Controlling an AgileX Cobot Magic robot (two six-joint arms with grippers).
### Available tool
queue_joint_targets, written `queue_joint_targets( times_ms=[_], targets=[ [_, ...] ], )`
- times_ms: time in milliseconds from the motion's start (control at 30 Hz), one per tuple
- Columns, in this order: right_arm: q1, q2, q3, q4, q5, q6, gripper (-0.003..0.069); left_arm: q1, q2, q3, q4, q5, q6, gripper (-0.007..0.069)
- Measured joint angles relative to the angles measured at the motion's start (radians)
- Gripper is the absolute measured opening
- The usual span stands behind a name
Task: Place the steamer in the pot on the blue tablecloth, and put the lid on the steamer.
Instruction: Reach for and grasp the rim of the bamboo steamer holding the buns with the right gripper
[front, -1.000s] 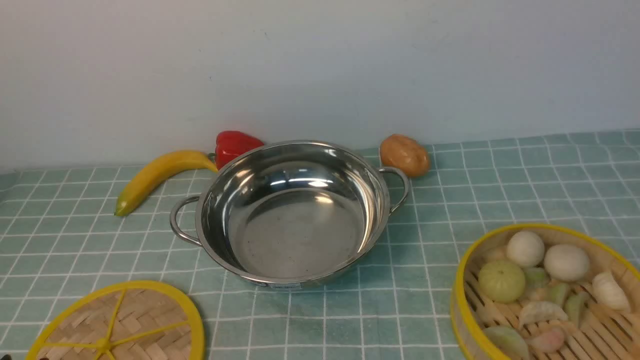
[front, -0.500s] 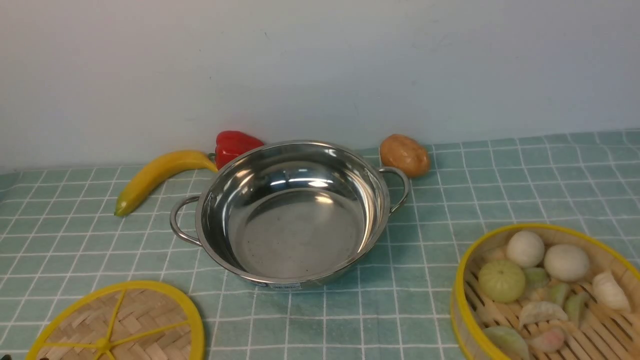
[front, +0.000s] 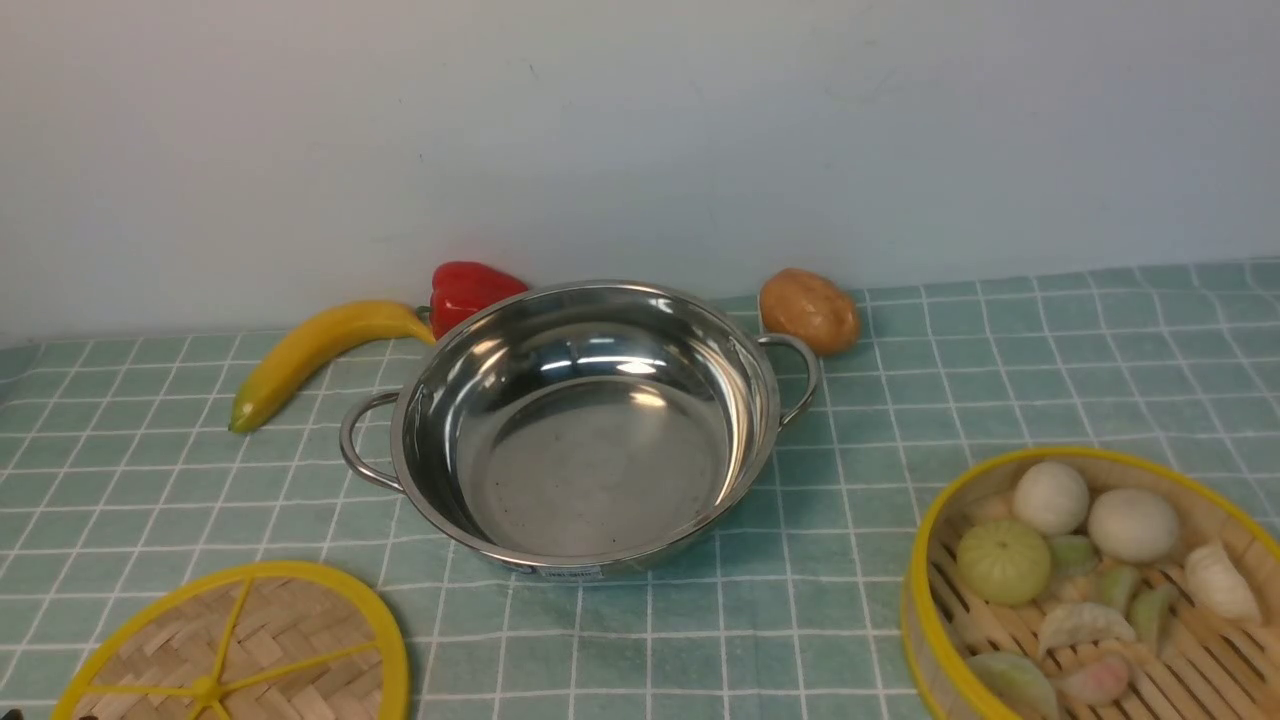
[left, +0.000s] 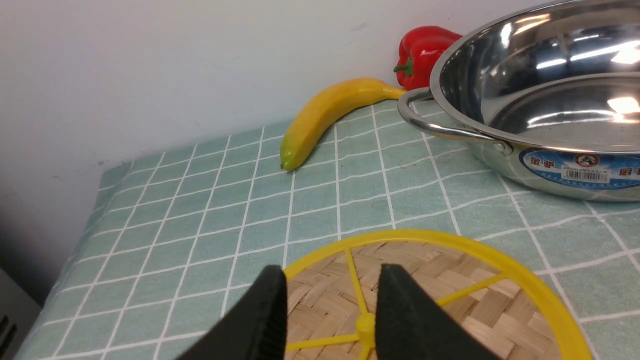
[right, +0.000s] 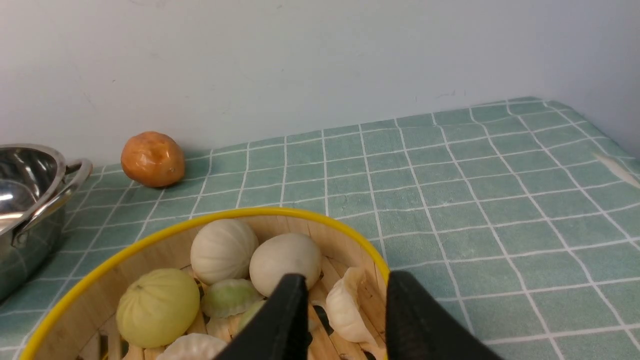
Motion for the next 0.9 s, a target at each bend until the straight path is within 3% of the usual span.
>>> queue_joint_targets(
  times_ms=[267,333,467,667,767,900],
  targets=[
    [0.0,0.0,0.0,0.01,-0.047,0.03,0.0242,0.0,0.0,0.0,0.0,0.0,0.0,0.0243],
    [0.0,0.0,-0.004,0.072,-0.122,0.073,0.0242,0.0,0.0,0.0,0.0,0.0,0.0,0.0243],
    [0.0,-0.001,-0.092,0.113,-0.124,0.07,0.0242,0.0,0.0,0.0,0.0,0.0,0.0,0.0243],
    [0.0,-0.003,-0.361,0.134,0.125,0.048,0.0242,0.0,0.0,0.0,0.0,0.0,0.0,0.0243],
    [0.0,-0.003,-0.415,0.153,0.253,0.049,0.0242,0.0,0.0,0.0,0.0,0.0,0.0,0.0243],
    [0.0,-0.003,-0.423,0.179,0.3,0.049,0.0242,0.0,0.0,0.0,0.0,0.0,0.0,0.0243]
  ],
)
